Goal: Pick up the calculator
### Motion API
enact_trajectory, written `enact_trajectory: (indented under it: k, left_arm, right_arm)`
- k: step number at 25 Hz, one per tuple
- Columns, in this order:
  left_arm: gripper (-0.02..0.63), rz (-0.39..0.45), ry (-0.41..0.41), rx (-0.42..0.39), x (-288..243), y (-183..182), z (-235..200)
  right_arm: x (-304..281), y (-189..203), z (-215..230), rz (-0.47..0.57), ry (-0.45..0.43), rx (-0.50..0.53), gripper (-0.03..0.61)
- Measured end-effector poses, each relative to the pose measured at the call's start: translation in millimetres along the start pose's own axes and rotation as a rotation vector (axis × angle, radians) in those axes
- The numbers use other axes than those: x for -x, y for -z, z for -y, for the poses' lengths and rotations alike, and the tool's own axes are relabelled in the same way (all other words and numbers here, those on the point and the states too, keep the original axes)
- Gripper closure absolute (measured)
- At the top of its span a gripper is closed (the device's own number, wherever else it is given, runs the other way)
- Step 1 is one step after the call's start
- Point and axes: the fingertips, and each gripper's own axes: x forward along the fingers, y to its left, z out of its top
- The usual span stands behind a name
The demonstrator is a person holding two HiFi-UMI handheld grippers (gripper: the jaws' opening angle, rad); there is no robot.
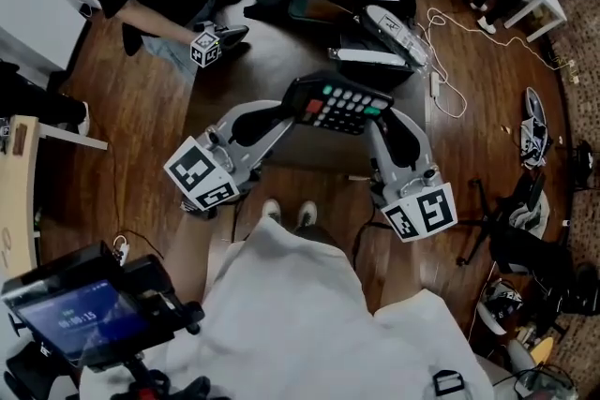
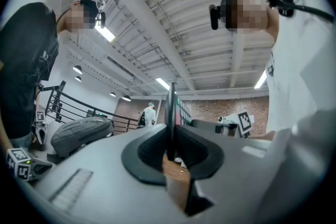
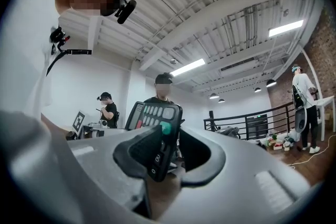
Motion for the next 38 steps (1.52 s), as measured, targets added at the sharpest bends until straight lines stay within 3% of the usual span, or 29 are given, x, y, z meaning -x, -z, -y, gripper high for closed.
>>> enact_trajectory:
  k: [7, 15, 22, 33, 38]
  left_arm:
    - [0.56, 0.001, 0.05, 0.033, 17.0, 6.5, 12.2]
    - [0.56, 0.0, 0.044, 0.014, 31.4, 9.2, 48.2]
    - [0.56, 0.015, 0.009, -0.024, 50.3, 9.1, 114.0]
    - [0.56, 0.02, -0.052, -0.018, 109.5, 33.0, 264.7]
    - [0.56, 0.014, -0.058, -0.024, 114.8, 34.0, 276.3]
  right_arm:
    - [16.8, 2.7, -23.1, 0.0, 0.045, -0.012, 0.471]
    - [46.3, -2.6, -41.4, 0.019, 0.033, -0.016, 0.472]
    - [103.6, -17.6, -69.7, 0.056, -0.007, -0.005, 0.472]
    - [237.0, -33.5, -149.4, 0.05, -0.065, 0.007, 0.473]
    - [248.6, -31.7, -155.6, 0.047, -0.057, -0.006, 0.474]
